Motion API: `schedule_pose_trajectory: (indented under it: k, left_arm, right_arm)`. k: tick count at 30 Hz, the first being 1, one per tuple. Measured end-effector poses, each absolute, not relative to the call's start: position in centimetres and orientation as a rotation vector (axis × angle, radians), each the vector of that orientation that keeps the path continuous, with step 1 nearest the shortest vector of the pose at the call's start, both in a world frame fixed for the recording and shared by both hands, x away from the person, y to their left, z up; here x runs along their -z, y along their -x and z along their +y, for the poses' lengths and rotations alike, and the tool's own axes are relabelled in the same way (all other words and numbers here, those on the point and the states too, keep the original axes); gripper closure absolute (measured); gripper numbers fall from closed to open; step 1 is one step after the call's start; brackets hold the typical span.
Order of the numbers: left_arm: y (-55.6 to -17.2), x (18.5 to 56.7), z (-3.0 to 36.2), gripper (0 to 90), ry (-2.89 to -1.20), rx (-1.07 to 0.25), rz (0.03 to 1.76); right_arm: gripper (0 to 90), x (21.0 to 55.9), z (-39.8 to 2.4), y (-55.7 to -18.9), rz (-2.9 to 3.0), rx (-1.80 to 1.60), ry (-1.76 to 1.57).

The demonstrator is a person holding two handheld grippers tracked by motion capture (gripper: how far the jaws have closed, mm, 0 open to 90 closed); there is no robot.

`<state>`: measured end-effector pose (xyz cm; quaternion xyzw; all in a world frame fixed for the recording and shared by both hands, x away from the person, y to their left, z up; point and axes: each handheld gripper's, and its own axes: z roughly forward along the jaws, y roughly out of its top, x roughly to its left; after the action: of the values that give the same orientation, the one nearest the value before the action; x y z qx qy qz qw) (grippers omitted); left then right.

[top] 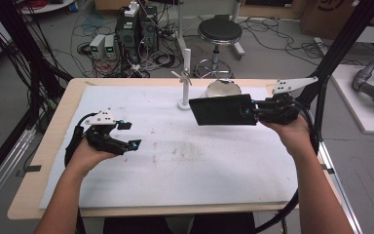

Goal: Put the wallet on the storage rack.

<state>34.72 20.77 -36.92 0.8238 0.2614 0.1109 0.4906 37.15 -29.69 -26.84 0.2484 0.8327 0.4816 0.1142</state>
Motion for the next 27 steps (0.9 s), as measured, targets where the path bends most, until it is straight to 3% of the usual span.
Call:
schedule_pose_trajectory:
  k: [12, 27]
  left_arm:
    - [-34.9, 37.3, 21.0, 20.8, -2.002, -0.248, 0.637]
    - [-35.1, 37.5, 21.2, 21.0, -1.997, -0.241, 0.635]
  right_arm:
    - [77.0, 24.9, -30.1, -39.7, 2.392, -1.313, -0.809]
    - [77.0, 25.7, -31.6, -42.9, 2.266, -1.209, -0.997]
